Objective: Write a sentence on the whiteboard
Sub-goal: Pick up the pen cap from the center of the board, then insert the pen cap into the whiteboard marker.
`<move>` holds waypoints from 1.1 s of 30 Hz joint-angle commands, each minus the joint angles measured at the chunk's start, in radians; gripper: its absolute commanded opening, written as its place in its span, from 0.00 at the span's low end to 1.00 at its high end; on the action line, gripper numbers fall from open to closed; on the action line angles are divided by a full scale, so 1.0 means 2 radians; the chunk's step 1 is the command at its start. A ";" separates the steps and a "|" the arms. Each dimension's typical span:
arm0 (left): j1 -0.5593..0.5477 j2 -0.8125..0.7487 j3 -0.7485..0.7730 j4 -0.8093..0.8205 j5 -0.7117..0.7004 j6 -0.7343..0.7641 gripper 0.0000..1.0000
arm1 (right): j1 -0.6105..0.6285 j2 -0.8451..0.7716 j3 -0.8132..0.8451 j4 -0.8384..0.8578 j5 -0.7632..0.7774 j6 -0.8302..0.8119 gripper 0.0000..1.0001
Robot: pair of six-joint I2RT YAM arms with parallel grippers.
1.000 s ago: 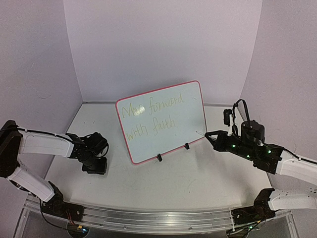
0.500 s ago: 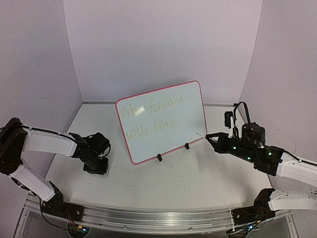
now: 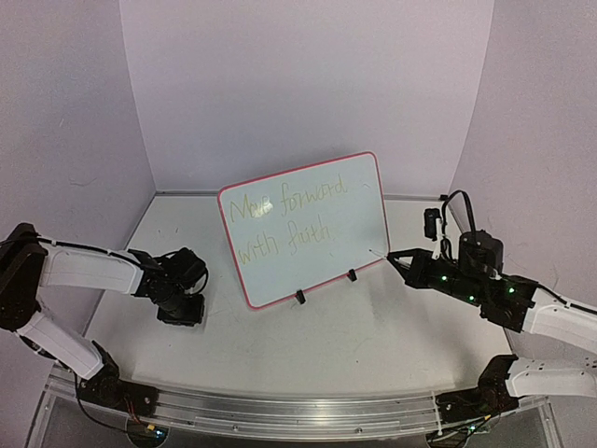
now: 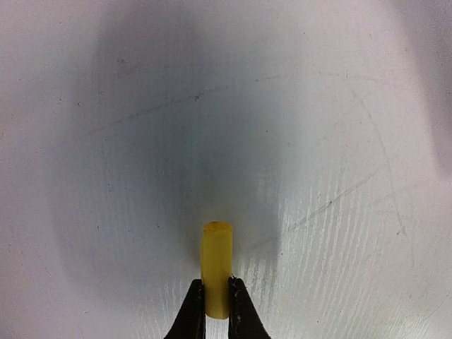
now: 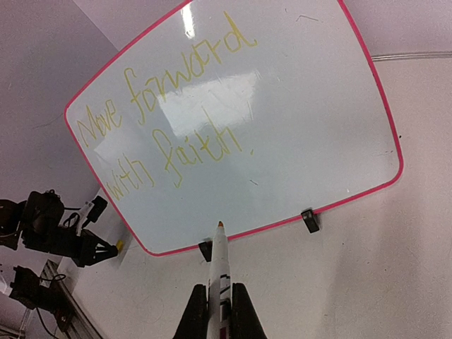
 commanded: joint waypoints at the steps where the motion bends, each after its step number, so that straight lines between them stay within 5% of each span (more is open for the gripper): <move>1: -0.002 -0.058 0.005 -0.014 -0.013 -0.014 0.00 | -0.002 -0.010 0.018 -0.019 -0.010 -0.004 0.00; 8: -0.002 -0.149 0.070 -0.088 -0.037 0.013 0.00 | -0.003 0.022 0.068 -0.068 -0.040 -0.021 0.00; 16: -0.002 -0.208 0.166 -0.147 0.039 0.165 0.00 | -0.032 0.047 0.147 -0.132 -0.158 -0.073 0.00; 23: -0.010 -0.155 0.245 -0.133 0.222 0.299 0.00 | -0.042 0.082 0.216 -0.164 -0.290 -0.086 0.00; 33: -0.054 -0.068 0.276 -0.021 0.308 0.396 0.00 | -0.041 0.171 0.274 -0.171 -0.435 -0.048 0.00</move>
